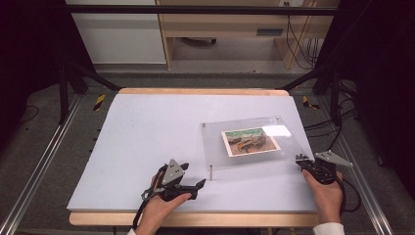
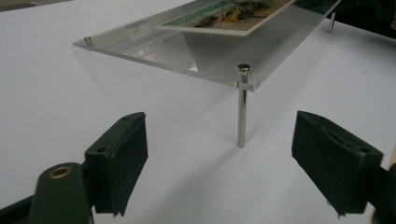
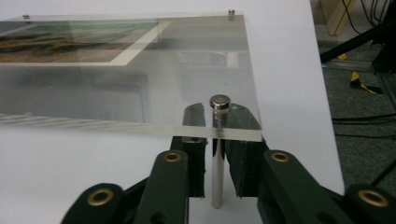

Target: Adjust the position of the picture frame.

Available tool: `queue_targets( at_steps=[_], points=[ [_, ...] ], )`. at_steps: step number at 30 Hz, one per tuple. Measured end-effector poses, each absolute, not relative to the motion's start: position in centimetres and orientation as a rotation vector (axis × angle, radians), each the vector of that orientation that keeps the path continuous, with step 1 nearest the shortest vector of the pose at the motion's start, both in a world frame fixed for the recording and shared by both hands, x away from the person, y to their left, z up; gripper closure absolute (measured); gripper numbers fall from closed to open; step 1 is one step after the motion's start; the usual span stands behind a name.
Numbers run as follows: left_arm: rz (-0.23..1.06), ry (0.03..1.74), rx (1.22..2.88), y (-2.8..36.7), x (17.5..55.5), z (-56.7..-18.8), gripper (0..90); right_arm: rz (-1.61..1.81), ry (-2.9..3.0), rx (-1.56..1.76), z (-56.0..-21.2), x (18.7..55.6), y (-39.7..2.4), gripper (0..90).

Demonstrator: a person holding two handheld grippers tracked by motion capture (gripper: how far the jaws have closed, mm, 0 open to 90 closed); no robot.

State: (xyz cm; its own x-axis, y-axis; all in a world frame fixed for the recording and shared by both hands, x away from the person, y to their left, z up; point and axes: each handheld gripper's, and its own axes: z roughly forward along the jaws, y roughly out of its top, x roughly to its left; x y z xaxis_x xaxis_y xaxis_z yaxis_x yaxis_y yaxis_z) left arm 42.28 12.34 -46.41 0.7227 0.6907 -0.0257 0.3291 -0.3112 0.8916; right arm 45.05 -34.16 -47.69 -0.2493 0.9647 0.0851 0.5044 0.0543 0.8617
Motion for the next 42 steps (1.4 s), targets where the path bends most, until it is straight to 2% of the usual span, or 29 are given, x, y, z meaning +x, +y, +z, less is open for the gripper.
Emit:
queue_targets(
  at_steps=[3, 8, 19, 30, 36, 38, 42],
  points=[
    [0.45, 0.784, 1.926, 12.1, 42.2, -46.5, 24.8, 1.141, 1.786, 1.453, -47.6, 45.0, -34.3, 83.8],
    [0.463, 0.778, 1.937, 11.8, 42.1, -46.6, 30.4, 1.183, 1.768, 1.452, -47.3, 45.0, -34.6, 83.7],
    [0.447, 0.78, 1.926, 9.7, 42.9, -47.4, 61.0, 1.278, 1.728, 1.52, -46.4, 45.5, -35.0, 82.6],
    [0.319, 0.851, 1.802, 8.9, 44.5, -47.5, 73.7, 1.29, 1.727, 1.535, -46.2, 45.5, -35.0, 82.4],
    [0.311, 0.841, 1.748, 8.5, 44.7, -47.2, 76.6, 1.278, 1.744, 1.527, -46.3, 45.5, -35.0, 82.5],
    [0.288, 0.846, 1.727, 8.5, 44.8, -47.2, 80.7, 1.286, 1.737, 1.528, -46.3, 45.5, -35.0, 82.5],
    [0.285, 0.864, 1.722, 8.5, 44.8, -47.1, 83.5, 1.283, 1.737, 1.516, -46.3, 45.5, -35.0, 82.3]
  ],
)
